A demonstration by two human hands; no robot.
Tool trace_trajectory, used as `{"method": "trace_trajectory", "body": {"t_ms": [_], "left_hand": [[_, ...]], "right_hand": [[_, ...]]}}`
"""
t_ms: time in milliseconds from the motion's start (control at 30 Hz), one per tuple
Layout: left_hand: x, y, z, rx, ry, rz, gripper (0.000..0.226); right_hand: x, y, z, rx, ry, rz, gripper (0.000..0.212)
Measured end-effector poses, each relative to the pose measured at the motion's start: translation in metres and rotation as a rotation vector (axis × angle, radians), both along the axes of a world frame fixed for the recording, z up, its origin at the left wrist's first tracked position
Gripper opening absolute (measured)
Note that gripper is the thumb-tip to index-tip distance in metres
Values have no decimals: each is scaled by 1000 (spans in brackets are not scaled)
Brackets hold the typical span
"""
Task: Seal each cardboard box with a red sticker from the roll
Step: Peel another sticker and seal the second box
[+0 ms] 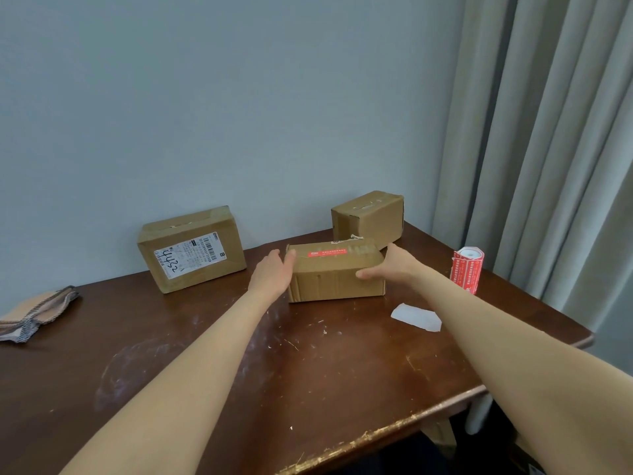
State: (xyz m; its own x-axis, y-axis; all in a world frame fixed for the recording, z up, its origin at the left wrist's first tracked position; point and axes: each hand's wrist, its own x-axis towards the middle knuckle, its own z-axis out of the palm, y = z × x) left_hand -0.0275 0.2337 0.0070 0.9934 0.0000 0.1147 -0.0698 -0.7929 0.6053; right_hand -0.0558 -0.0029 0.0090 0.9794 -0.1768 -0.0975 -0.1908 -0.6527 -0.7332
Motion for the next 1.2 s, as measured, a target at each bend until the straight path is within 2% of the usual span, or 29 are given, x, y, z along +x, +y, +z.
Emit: {"method": "trace_trajectory", "body": {"t_ms": [100,300,467,567,633,700,800,1000,1067,1133,1200], "left_hand": [[-4,-5,2,-27,87,3,66],[-9,-4,12,-81,121,28,66],[-5,5,32,-282,57,103,51],[1,11,46,-454,59,129,63],[1,12,54,-514,57,129,61],[3,14,58,-526,42,134,57],[6,18,64,-553,-2,131,36],[14,30,71,-563,-67,172,21],[20,34,69,-571,-93,190,10],[27,39,66,-548,-120,193,23],[34,42,61,-511,-121,192,16]], "right_hand": [[-4,2,-2,78,34,11,61],[-2,5,2,120,19,-93,31],[-4,6,24,343,-77,-169,35],[-6,12,37,503,-124,-192,29],[-9,17,45,588,-121,-202,29],[-8,21,51,629,-126,-217,31],[-6,26,57,690,-146,-244,23],[12,42,63,693,-169,-304,16],[19,47,61,678,-167,-318,20],[30,51,58,627,-173,-311,26],[37,59,53,591,-162,-319,22]]}}
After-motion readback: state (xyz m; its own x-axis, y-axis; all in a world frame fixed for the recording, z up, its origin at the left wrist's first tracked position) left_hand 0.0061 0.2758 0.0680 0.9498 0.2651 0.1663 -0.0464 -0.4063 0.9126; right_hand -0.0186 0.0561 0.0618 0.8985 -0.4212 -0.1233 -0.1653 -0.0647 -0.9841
